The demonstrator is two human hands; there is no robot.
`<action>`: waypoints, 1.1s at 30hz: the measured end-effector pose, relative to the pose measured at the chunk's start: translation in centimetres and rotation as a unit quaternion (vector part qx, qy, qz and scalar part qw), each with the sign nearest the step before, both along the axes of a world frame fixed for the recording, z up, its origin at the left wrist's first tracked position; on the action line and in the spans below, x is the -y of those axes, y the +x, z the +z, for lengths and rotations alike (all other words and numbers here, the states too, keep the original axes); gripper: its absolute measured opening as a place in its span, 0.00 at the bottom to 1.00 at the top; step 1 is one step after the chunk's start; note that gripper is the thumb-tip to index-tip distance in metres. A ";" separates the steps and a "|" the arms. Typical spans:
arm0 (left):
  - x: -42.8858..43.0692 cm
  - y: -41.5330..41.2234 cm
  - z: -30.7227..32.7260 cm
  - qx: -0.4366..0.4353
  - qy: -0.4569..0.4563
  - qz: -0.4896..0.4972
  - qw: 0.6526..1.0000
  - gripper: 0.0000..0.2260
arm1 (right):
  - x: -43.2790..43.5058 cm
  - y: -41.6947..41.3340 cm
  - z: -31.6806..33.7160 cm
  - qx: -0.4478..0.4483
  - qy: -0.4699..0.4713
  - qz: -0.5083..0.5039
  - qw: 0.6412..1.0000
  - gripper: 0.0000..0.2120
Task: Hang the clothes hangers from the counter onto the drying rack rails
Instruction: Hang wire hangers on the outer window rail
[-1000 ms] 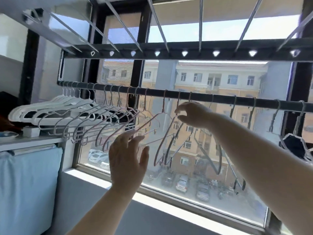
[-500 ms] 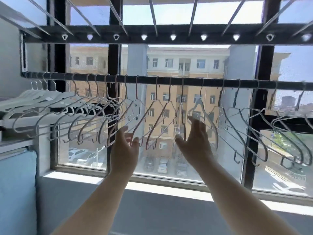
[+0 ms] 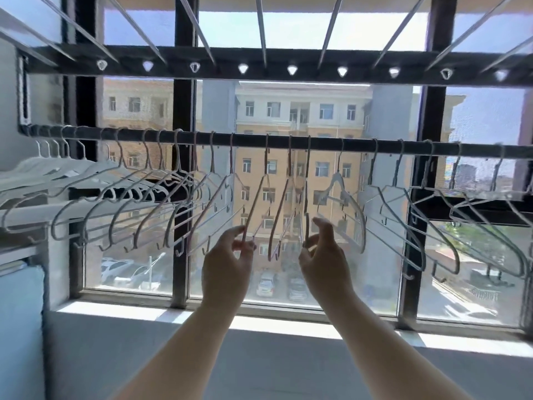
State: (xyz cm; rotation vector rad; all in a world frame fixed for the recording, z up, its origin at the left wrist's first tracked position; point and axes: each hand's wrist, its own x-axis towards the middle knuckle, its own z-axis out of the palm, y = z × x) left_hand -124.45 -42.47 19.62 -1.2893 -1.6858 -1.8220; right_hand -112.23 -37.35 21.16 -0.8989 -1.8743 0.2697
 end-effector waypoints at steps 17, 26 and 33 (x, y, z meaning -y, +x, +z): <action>0.9 0.4 0.2 -0.033 0.003 0.004 0.999 0.18 | 0.8 -0.2 0.5 -0.006 0.058 -0.019 0.998 0.26; 3.9 -1.7 0.4 -0.065 0.034 0.040 0.996 0.10 | 2.5 -2.2 1.3 -0.039 0.191 -0.003 0.981 0.19; 4.5 -2.8 -0.1 -0.026 -0.005 -0.015 1.000 0.13 | 2.8 -1.0 -0.2 -0.050 0.190 -0.027 0.980 0.14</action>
